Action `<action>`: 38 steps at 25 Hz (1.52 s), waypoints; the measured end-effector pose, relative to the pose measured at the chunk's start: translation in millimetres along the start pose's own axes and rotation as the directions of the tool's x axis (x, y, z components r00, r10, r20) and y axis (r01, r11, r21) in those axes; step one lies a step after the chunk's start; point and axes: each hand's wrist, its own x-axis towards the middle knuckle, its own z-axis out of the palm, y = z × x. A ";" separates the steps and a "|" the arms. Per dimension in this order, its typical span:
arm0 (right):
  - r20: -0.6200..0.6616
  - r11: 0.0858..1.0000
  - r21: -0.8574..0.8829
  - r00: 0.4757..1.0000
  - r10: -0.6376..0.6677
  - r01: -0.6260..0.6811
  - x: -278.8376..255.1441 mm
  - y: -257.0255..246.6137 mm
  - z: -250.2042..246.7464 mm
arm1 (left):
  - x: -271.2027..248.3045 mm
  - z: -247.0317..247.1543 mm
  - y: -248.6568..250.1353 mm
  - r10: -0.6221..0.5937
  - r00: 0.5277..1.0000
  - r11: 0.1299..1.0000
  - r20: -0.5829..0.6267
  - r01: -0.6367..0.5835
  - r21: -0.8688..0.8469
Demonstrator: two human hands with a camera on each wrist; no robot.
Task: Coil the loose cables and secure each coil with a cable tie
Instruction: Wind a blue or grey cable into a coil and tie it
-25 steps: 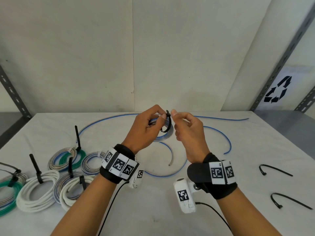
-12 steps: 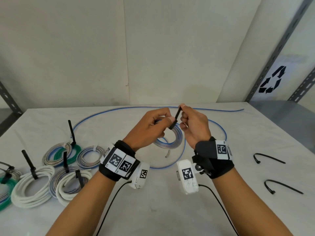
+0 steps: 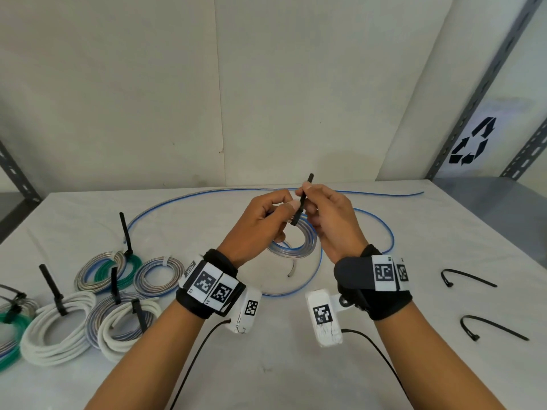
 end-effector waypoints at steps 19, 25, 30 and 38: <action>-0.031 0.980 0.055 0.982 -0.187 0.189 -18.6 -11.9 3.2 | 4.9 -9.1 -18.8 0.112 0.993 0.961 0.023 -0.114 0.254; -0.015 0.964 0.121 0.971 -0.238 0.238 -23.1 -26.1 -0.8 | 5.1 -3.4 -3.0 0.198 0.979 0.949 0.051 -0.205 0.240; -0.080 0.920 0.084 0.923 -0.376 0.382 -32.0 -31.2 6.2 | 7.5 -3.7 -2.2 0.202 0.977 0.960 0.073 -0.212 0.184; -0.161 0.921 -0.017 0.908 -0.387 0.389 -24.9 -28.9 -3.5 | 10.3 12.4 -6.9 0.224 0.973 0.953 0.060 -0.231 0.196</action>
